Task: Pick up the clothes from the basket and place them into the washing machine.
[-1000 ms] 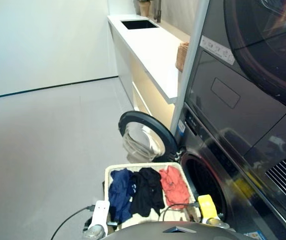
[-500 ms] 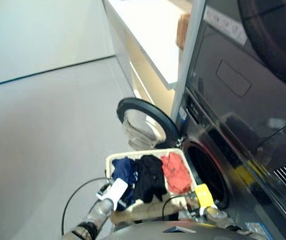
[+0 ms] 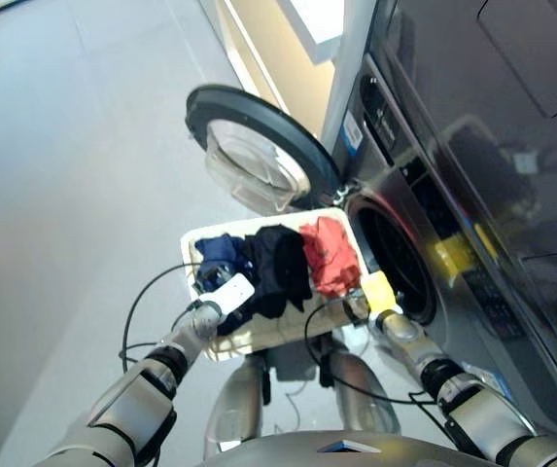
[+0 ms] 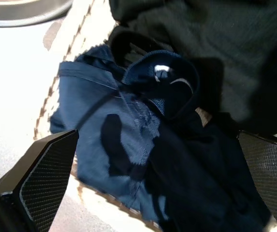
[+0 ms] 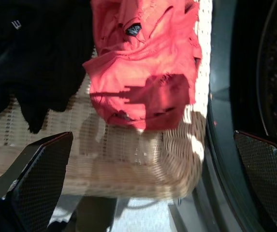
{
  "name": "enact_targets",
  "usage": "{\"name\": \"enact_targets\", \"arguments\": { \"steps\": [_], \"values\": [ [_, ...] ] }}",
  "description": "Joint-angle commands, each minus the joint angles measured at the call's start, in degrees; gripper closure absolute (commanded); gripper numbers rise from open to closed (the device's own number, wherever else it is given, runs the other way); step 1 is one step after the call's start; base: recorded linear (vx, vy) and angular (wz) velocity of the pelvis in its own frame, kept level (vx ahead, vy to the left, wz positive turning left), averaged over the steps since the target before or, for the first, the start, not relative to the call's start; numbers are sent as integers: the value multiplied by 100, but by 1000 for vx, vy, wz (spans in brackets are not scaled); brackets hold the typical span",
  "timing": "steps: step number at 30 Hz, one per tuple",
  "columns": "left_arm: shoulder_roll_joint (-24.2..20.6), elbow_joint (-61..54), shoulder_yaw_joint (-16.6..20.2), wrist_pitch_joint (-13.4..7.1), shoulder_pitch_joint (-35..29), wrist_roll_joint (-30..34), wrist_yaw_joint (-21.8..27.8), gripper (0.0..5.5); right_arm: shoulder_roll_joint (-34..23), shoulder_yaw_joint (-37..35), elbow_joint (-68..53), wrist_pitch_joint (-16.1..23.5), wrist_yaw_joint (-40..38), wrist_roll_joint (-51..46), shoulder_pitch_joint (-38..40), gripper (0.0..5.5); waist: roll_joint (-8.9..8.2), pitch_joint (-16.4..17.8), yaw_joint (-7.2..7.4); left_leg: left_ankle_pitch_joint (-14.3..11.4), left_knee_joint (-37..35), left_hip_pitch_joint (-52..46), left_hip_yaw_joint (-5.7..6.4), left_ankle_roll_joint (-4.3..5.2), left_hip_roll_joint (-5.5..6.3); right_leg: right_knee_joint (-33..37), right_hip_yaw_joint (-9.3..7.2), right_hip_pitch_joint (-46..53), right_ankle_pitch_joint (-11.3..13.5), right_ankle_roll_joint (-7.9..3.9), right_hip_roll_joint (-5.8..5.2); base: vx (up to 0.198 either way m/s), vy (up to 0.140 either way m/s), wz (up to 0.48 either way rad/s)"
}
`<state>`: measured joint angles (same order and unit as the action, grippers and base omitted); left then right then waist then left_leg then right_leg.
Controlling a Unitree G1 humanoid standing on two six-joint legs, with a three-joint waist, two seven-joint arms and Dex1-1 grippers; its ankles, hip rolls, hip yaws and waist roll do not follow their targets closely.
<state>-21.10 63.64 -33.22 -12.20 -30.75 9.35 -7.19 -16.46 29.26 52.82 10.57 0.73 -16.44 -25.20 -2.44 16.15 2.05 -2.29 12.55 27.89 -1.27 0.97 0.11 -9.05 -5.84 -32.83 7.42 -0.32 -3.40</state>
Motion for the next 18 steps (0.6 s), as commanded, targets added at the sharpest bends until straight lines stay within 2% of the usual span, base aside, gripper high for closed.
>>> {"name": "enact_targets", "arguments": {
  "steps": [1,6,7,11,18],
  "values": [
    [-175,90,297,-42,-222,-90,-423,0,-23,190,-599,382,-141,-328,-80,0,-8,-97,129,70,374,617,-117,-106,84,-557,62,-97,-494,-405,-55,0,0,0],
    [-415,197,466,18,-603,-260,-708,0,-99,312,-1169,535,-295,-333,-449,0,-40,21,212,-13,913,1530,-83,-101,22,-918,30,-909,-518,-387,-57,-40,5,16],
    [-478,142,463,32,-679,-288,-754,0,-127,329,-1284,573,-331,-364,-501,0,-17,53,196,-220,1086,1636,-41,-76,-4,-1074,39,-1009,-669,-421,-33,0,0,0],
    [-632,55,581,37,-872,-602,-820,0,-170,318,-1675,677,-408,-592,-609,0,-19,97,252,-309,1484,2278,-4,-71,-41,-1389,24,-1605,-715,-404,-36,-40,6,4],
    [-645,300,832,107,-1193,-1051,-956,0,-185,258,-2009,815,-549,-771,-699,0,-30,120,334,-472,2140,3318,53,-104,-119,-1894,4,-2583,-788,-378,-11,-17,2,7]
  ]
}}
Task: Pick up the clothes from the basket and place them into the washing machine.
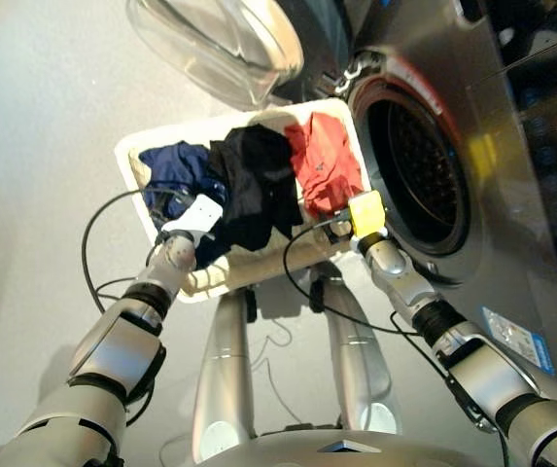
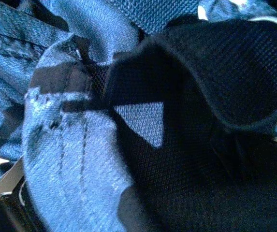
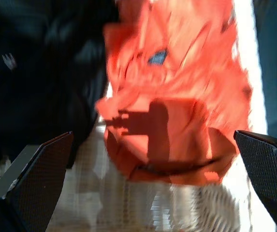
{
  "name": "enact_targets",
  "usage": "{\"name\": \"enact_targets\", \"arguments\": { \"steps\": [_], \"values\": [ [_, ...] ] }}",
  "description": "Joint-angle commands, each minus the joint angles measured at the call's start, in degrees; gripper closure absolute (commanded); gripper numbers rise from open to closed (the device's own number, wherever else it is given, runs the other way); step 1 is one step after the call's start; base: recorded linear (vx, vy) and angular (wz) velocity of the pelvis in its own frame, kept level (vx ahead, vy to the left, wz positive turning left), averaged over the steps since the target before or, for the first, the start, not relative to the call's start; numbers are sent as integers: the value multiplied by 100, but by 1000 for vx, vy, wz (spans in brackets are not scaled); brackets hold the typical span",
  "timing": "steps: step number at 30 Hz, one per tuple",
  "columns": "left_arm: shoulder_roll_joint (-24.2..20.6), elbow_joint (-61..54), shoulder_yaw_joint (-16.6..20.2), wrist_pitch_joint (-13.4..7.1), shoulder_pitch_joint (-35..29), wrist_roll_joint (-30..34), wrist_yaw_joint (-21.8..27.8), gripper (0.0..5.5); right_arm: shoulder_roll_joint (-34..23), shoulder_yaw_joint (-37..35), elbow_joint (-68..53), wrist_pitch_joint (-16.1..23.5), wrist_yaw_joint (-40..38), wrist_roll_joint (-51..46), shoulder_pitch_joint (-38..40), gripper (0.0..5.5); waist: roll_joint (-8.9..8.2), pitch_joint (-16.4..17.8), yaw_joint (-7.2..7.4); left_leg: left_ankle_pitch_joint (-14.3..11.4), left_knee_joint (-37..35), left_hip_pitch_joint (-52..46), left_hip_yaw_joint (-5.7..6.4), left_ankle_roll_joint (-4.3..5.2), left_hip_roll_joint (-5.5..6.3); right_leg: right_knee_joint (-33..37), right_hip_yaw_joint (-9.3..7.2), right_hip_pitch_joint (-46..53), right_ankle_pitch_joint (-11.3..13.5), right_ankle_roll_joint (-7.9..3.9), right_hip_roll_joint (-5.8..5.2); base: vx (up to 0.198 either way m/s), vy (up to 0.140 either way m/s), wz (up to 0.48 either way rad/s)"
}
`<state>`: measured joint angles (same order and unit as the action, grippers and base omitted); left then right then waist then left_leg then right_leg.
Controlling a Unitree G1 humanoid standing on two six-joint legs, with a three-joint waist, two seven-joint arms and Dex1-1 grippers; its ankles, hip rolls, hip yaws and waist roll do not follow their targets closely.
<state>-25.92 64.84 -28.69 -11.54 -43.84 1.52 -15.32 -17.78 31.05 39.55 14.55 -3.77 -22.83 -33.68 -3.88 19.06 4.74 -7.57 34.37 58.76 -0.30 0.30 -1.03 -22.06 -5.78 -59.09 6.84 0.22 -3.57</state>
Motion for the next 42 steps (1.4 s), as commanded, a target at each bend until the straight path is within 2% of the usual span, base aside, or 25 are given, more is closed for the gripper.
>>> {"name": "enact_targets", "arguments": {
  "steps": [1,8,9,10,11,12,19,24,27,28,31,34,35,37,38,40,42],
  "values": [
    [-169,203,404,62,72,-328,-155,0,-48,57,-671,424,-113,-177,151,0,119,-175,77,38,45,340,-33,-40,-5,-676,-7,-62,-745,-433,-1,0,0,0],
    [-167,563,639,300,-159,-689,-136,0,-17,-23,-591,410,-178,-256,211,0,113,-228,111,-74,442,854,-15,-70,-16,-998,-43,-536,-811,-395,39,0,0,0],
    [-135,668,717,348,-164,-808,-98,255,4,-17,-553,395,-186,-246,224,0,110,-247,114,-86,486,892,-12,-77,-20,-1010,-49,-562,-810,-393,47,0,0,0],
    [-115,676,759,350,-164,-872,-76,347,20,-28,-505,380,-189,-253,232,0,114,-265,116,-90,502,902,-26,-83,-25,-1012,-48,-574,-808,-390,48,0,0,0],
    [-99,710,795,350,-158,-908,-35,500,21,-38,-504,375,-184,-250,257,0,121,-288,120,-89,506,904,-25,-85,-26,-1011,-49,-580,-796,-389,48,0,0,0],
    [-77,700,787,347,-138,-907,1,550,15,-68,-506,367,-175,-245,281,0,128,-311,122,-84,488,896,-18,-90,-19,-995,-55,-584,-786,-385,57,0,0,0],
    [131,604,793,221,211,-803,148,550,-8,-154,-498,363,-28,-181,519,0,192,-572,103,44,-31,499,-38,-75,-17,-603,-16,-306,-651,-397,19,1,4,-41],
    [386,-132,644,-64,770,-920,333,550,-21,-202,-193,277,34,2,713,0,297,-632,-25,215,-648,-295,-91,-39,40,-150,46,385,-543,-401,-2,0,0,0],
    [411,-599,576,-153,961,-975,319,550,-74,-154,-140,230,-2,272,735,0,332,-625,-64,248,-762,-541,-106,-34,86,-45,62,622,-517,-398,3,8,-17,-5],
    [377,-1327,532,-311,1285,-1197,420,550,-202,-90,-242,181,1,641,810,0,380,-644,-119,275,-895,-793,-99,-31,110,58,51,859,-516,-402,0,25,-56,30],
    [315,-2439,537,-547,1766,-1679,667,550,-394,6,-368,170,14,1164,909,0,446,-675,-195,299,-1052,-1127,-84,-35,163,157,47,1180,-545,-395,-3,18,-42,79],
    [296,-3523,605,-674,2123,-2443,1014,550,-534,134,-462,132,17,1666,923,0,513,-700,-260,292,-1100,-1364,-69,-57,229,231,48,1426,-565,-384,-7,0,0,0],
    [292,-3531,608,-669,2130,-2446,1017,550,-534,136,-465,130,16,1668,926,0,513,-696,-257,292,-1103,-1373,-68,-57,229,234,47,1435,-565,-384,-7,0,0,0],
    [233,-4365,604,-647,2328,-3072,1350,550,-677,265,-701,73,82,2088,843,0,568,-715,-304,300,-1188,-1563,-73,-70,260,296,59,1612,-578,-382,-11,-43,-18,33],
    [218,-4682,619,-634,2356,-3271,1449,550,-777,335,-961,44,67,2355,758,0,570,-715,-288,489,-1236,-1533,-110,-100,299,373,43,1615,-427,-343,-51,-93,-23,43],
    [297,-4952,571,-609,2388,-3570,1540,550,-902,516,-1098,81,-10,2889,620,0,609,-740,-312,486,-1271,-1628,-113,-108,316,382,55,1679,-450,-344,-47,-46,-8,19],
    [337,-4975,486,-546,2376,-3625,1584,550,-940,594,-1142,72,-50,3076,557,0,623,-752,-316,491,-1281,-1647,-125,-111,324,391,57,1709,-452,-344,-50,0,0,0]
  ]
}}
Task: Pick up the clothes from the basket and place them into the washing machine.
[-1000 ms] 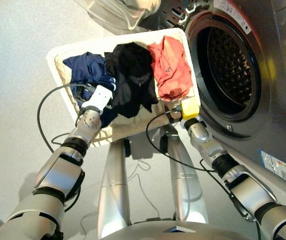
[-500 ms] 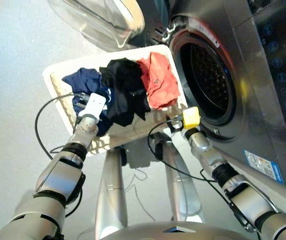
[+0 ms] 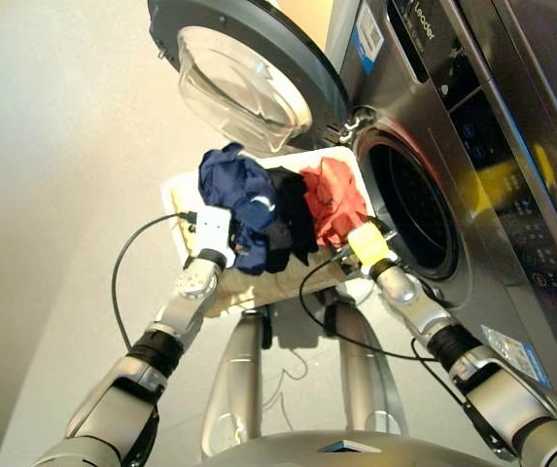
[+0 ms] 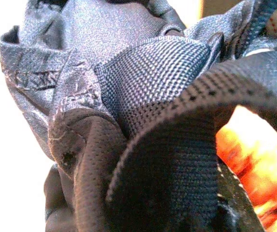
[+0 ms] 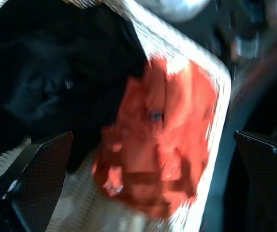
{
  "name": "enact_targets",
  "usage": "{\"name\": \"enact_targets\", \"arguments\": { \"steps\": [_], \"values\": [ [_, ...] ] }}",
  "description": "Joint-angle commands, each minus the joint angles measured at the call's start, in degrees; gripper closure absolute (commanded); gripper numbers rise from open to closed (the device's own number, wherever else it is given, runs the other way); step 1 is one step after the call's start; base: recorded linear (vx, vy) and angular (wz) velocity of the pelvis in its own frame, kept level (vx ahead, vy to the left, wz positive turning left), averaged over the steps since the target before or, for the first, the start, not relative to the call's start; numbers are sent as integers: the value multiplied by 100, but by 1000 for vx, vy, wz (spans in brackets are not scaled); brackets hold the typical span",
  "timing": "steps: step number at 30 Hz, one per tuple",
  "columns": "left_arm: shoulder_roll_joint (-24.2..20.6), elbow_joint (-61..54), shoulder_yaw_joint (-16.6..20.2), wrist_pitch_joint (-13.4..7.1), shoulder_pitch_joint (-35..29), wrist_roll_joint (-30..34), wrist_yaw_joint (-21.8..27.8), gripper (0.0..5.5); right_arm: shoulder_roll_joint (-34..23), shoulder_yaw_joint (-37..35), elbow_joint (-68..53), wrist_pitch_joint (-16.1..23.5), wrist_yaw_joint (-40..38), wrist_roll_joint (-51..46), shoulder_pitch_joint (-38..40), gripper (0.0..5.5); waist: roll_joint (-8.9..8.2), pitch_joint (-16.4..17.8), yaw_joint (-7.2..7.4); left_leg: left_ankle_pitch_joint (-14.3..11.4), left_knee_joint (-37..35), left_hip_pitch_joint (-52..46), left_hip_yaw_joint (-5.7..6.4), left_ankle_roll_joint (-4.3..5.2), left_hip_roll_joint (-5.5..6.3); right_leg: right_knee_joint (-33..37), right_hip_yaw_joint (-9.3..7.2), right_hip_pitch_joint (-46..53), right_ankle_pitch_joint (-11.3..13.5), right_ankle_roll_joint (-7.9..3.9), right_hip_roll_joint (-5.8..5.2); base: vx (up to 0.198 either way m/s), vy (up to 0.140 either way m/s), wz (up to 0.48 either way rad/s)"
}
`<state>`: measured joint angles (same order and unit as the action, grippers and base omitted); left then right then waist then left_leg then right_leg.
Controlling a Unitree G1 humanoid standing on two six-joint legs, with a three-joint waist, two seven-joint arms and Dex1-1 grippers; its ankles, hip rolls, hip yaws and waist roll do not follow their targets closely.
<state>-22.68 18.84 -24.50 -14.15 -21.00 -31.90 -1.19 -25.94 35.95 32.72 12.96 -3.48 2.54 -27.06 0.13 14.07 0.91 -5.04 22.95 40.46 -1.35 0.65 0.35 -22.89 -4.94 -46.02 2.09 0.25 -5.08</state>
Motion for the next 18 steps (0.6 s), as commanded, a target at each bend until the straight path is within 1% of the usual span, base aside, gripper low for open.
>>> {"name": "enact_targets", "arguments": {
  "steps": [1,2,5,6,7,8,10,14,18],
  "values": [
    [55,-610,-74,-262,49,-473,235,550,-236,224,-693,269,-202,919,-264,0,264,-269,52,234,-141,167,-29,-160,199,451,-18,402,10,-338,103,0,0,0],
    [89,-682,-143,-235,55,-600,228,550,-332,308,-895,316,-290,1211,-340,0,284,-291,41,227,-149,151,-46,-168,193,440,-4,398,2,-339,104,0,0,0],
    [173,-783,-339,-183,-14,-860,262,550,-359,554,-1109,338,-376,1593,-604,0,328,-339,14,221,-158,161,-64,-185,202,429,34,378,-10,-335,120,0,0,0],
    [174,-782,-338,-183,-15,-861,263,550,-361,554,-1111,336,-375,1593,-604,0,329,-339,14,220,-157,162,-64,-186,202,428,35,377,-10,-335,120,0,0,0],
    [265,-831,-458,-151,-71,-1056,234,550,-366,713,-1277,327,-396,1781,-813,0,352,-371,3,217,-164,165,-76,-194,202,423,50,358,-13,-334,127,0,0,0],
    [265,-830,-457,-151,-72,-1056,234,550,-366,714,-1276,327,-397,1781,-814,0,352,-370,3,216,-163,166,-76,-195,201,422,50,357,-13,-335,127,0,0,0],
    [410,-884,-638,-131,-187,-1269,240,550,-274,975,-1204,348,-389,1920,-1033,0,370,-386,-23,219,-145,194,-82,-204,197,406,64,324,-8,-332,127,0,0,0],
    [589,-886,-807,-105,-337,-1522,236,550,-249,1293,-1296,377,-322,2059,-1300,0,379,-418,-41,220,-150,228,-79,-207,186,404,67,292,-19,-328,133,0,0,0],
    [722,-859,-944,-48,-434,-1749,245,550,-249,1471,-1375,405,-332,2273,-1424,0,378,-447,-35,221,-123,291,-59,-208,184,397,42,265,-25,-321,128,0,0,0]
  ]
}}
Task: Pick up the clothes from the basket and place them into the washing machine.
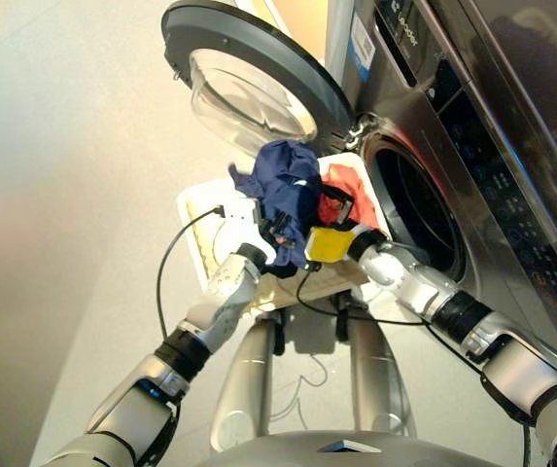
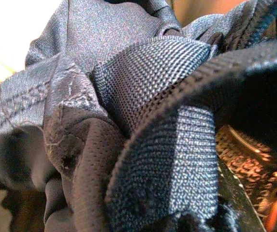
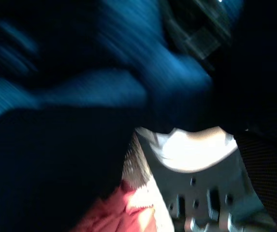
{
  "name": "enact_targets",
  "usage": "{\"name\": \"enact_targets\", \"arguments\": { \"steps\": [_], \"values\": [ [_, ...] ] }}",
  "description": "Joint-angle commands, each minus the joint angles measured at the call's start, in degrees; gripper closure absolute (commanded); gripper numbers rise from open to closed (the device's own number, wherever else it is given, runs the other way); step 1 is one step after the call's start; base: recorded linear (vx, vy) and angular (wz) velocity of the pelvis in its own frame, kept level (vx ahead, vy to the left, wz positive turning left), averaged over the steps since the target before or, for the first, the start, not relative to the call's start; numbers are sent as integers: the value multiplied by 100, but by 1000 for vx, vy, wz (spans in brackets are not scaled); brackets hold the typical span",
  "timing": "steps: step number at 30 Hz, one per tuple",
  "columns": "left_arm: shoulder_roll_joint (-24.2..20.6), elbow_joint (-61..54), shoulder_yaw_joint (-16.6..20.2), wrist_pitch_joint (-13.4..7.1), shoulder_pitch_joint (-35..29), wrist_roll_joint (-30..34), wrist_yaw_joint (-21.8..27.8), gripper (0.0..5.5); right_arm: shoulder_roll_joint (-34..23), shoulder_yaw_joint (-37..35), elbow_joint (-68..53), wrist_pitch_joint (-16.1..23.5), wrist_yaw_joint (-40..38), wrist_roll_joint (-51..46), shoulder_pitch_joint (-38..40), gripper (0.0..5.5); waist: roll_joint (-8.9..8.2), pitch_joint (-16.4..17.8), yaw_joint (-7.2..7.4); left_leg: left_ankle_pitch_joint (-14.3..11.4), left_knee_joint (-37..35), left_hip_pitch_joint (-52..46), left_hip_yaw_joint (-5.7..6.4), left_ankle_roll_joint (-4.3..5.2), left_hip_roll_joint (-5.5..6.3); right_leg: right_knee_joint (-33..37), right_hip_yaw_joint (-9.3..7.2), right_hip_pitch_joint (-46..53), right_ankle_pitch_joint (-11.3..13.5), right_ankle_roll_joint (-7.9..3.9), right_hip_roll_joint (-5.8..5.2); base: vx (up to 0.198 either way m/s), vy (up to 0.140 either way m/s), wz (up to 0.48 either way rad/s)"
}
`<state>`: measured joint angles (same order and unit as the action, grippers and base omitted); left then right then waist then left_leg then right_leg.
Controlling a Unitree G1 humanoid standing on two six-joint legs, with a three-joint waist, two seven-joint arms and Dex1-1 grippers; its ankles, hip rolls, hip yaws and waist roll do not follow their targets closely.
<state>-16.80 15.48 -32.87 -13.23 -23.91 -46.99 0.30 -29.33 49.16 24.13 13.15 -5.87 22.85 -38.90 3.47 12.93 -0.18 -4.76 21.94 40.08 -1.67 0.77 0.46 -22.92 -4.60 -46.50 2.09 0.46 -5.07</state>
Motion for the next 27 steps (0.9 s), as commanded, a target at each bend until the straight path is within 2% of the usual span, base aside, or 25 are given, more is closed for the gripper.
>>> {"name": "enact_targets", "arguments": {
  "steps": [1,5,7,8,9,10,11,12,15,16,17,18,21,22,23,27],
  "values": [
    [177,-511,-138,-144,-170,-319,67,550,121,155,-496,381,-142,268,-243,0,47,-339,72,194,-20,342,-28,-220,172,399,7,308,-28,-338,133,0,0,0],
    [273,-576,-274,-127,-212,-691,106,550,252,129,-412,290,-417,541,-309,0,60,-366,71,192,-23,377,-30,-232,171,400,5,269,-19,-345,145,0,0,0],
    [277,-788,-382,-166,-132,-930,35,550,243,-120,-936,166,-559,321,-384,0,65,-364,78,198,-27,402,-50,-242,159,414,24,249,6,-349,146,0,0,0],
    [508,-685,-503,-118,-174,-971,50,550,819,-90,-254,598,-815,68,313,334,101,-327,76,212,-31,396,-54,-244,156,420,20,255,13,-357,132,0,0,0],
    [244,-739,-486,-151,-225,-846,-26,550,517,-6,-899,207,-688,317,-445,550,72,-354,84,191,-21,396,-53,-232,150,412,33,244,6,-354,156,0,0,0],
    [261,-788,-482,-85,-221,-998,-59,550,491,-183,-1114,13,-645,78,-498,550,74,-330,103,196,-5,422,-65,-236,146,407,28,222,14,-348,150,0,0,0],
    [395,-834,-565,-134,-241,-1081,-21,550,865,96,-178,52,-600,396,-97,550,87,-315,85,190,-12,403,-72,-236,148,414,18,245,7,-348,141,0,0,0],
    [409,-724,-630,-159,-284,-979,-50,550,905,200,72,96,-978,607,-177,550,83,-322,84,187,-14,400,-53,-236,154,405,19,245,-1,-342,147,0,0,0],
    [319,-761,-658,-153,-278,-1056,35,550,922,-1,142,67,-892,371,-199,550,83,-342,69,196,-2,429,-49,-233,156,412,13,228,10,-343,144,0,0,0],
    [288,-800,-667,-148,-245,-1070,53,438,929,-74,192,47,-937,304,-192,550,86,-350,63,193,-7,423,-47,-234,152,419,18,230,13,-346,144,0,0,0],
    [283,-827,-658,-145,-234,-1095,57,270,923,-144,179,50,-964,246,-170,550,82,-363,62,203,-15,425,-42,-233,157,430,21,227,23,-347,140,0,0,0],
    [261,-844,-665,-145,-231,-1104,70,0,906,-219,167,60,-1031,196,-149,550,78,-371,58,207,-14,430,-37,-231,156,438,23,226,29,-348,135,0,0,0],
    [251,-815,-667,-158,-166,-1069,100,0,885,-310,198,92,-1062,87,-105,550,82,-384,49,204,-22,416,-31,-231,155,440,19,233,29,-348,131,35,-4,-1],
    [241,-793,-640,-159,-146,-1040,95,0,864,-328,193,94,-1062,79,-82,550,99,-402,32,32,-9,338,12,-200,138,390,37,288,-124,-385,161,0,0,0],
    [227,-788,-607,-161,-135,-1038,92,0,840,-343,156,92,-1054,65,-60,550,77,-389,51,215,-35,417,-31,-230,159,442,9,227,37,-349,128,0,0,0],
    [182,-722,-408,-181,1,-966,63,0,805,-514,127,96,-1049,-100,163,550,62,-407,57,216,-28,419,-35,-226,156,449,6,234,38,-344,128,-20,2,3]
  ]
}}
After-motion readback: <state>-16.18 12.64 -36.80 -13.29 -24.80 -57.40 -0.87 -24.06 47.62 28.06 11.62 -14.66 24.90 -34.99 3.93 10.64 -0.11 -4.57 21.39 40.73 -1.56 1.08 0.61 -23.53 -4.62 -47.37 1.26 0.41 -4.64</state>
